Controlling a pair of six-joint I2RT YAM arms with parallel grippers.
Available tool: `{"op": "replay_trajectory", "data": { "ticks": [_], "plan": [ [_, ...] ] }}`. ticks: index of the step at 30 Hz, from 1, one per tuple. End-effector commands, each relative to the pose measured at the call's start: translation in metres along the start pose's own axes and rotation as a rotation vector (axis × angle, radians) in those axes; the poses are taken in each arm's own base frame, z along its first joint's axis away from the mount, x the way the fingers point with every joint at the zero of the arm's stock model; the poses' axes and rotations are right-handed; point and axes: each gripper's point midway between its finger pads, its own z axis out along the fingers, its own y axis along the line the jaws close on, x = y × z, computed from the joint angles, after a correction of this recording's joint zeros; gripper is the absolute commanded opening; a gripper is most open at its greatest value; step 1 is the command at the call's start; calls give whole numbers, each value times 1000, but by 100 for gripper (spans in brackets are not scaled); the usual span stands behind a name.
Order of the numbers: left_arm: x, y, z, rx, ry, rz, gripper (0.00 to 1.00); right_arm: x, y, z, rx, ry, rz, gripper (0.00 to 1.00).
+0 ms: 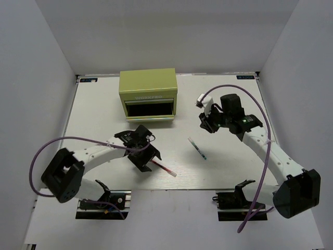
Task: Sort the stationery into containers
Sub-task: Grab a piece of stationery with the left arm
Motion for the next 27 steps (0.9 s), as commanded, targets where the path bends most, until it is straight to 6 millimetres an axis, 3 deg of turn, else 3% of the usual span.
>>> {"op": "replay_trajectory", "data": {
  "ticks": [1, 4, 5, 10, 14, 23, 27],
  "plan": [
    [-4, -12, 14, -68, -47, -118, 76, -1, 1, -10, 12, -52, 31, 32],
    [6, -30, 18, -114, -37, -112, 76, 6, 2, -15, 23, -59, 51, 34],
    [4, -27, 28, -162, -39, -129, 76, 9, 4, -15, 19, -57, 56, 34],
    [12, -30, 41, -215, -45, -134, 70, 11, 1, -24, 37, -75, 67, 34],
    [17, -24, 47, -232, -45, -143, 62, 14, 1, -29, 49, -83, 71, 34],
    [15, 16, 66, -341, -69, -125, 37, 19, 1, -27, 35, -85, 97, 34],
    [14, 10, 70, -297, -73, -110, 26, 17, 1, -28, 30, -90, 97, 39]
  ]
}}
